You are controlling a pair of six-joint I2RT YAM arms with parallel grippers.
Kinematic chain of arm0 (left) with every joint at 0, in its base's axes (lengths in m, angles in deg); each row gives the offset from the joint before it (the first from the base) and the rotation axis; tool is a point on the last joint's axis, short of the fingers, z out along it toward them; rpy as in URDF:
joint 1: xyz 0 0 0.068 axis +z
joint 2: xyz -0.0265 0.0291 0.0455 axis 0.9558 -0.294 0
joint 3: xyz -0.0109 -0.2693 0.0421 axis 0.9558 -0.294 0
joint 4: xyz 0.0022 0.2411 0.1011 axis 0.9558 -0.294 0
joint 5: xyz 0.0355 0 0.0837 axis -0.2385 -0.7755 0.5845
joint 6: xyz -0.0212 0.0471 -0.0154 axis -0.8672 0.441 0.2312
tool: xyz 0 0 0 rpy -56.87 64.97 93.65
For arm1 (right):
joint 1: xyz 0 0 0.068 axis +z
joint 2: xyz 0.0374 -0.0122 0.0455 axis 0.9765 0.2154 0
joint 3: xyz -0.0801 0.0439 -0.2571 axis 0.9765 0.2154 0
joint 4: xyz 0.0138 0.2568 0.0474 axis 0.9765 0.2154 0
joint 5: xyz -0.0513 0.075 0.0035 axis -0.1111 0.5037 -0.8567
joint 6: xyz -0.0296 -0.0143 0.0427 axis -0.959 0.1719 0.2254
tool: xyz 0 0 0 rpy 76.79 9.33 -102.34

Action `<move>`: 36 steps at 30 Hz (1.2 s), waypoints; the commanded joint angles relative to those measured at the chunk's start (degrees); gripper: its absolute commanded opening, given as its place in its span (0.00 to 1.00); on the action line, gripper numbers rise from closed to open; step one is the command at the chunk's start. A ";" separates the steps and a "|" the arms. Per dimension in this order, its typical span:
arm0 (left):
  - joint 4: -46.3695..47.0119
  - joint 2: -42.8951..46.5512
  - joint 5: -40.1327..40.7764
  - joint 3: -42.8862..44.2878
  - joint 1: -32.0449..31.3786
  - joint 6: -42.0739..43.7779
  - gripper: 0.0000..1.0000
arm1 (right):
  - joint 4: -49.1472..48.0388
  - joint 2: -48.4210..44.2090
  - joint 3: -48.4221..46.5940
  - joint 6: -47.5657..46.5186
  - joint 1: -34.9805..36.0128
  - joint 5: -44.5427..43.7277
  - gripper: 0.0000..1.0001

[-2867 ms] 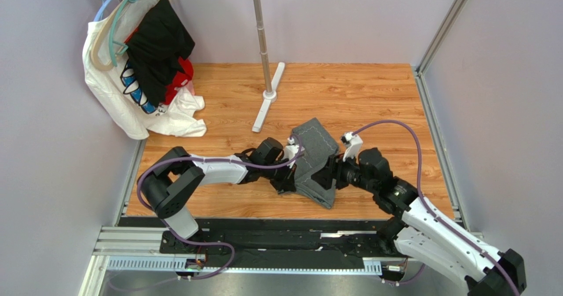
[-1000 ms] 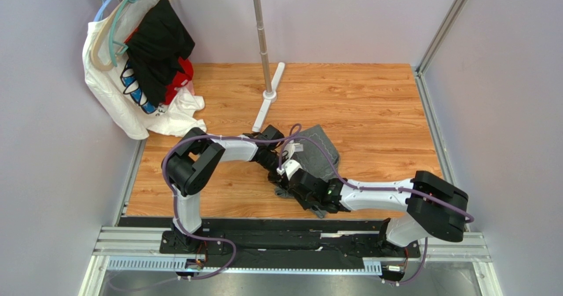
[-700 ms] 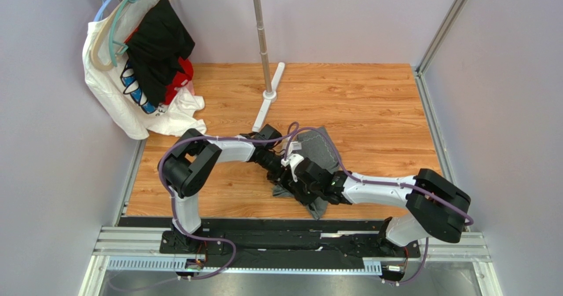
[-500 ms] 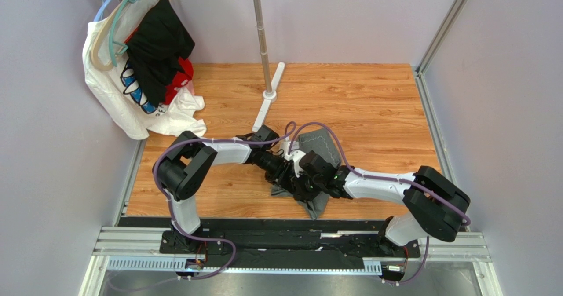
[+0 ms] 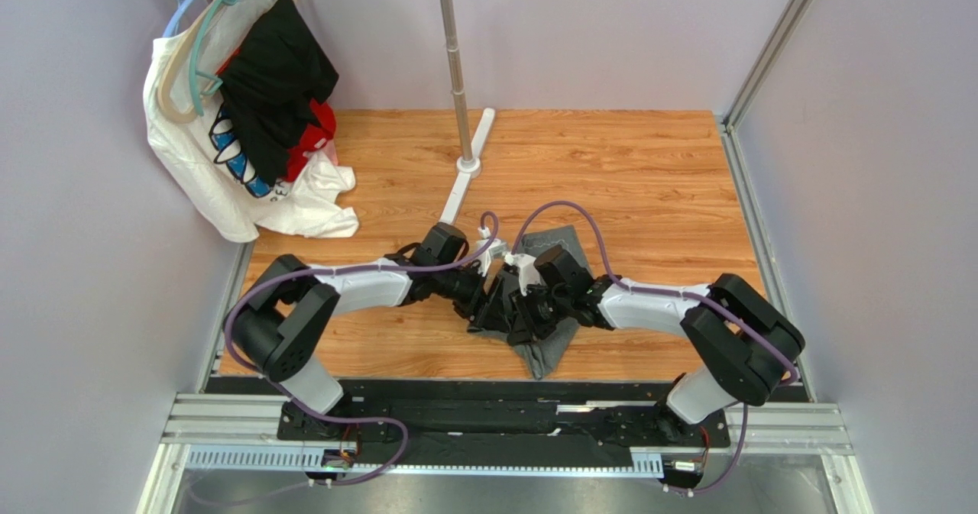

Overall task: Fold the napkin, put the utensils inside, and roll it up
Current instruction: Roll the napkin with the utensil

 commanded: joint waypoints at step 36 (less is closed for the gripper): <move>32.55 11.86 -0.13 -18.59 2.46 -0.10 0.80 | 1.96 15.46 -2.01 1.14 -18.40 25.31 0.00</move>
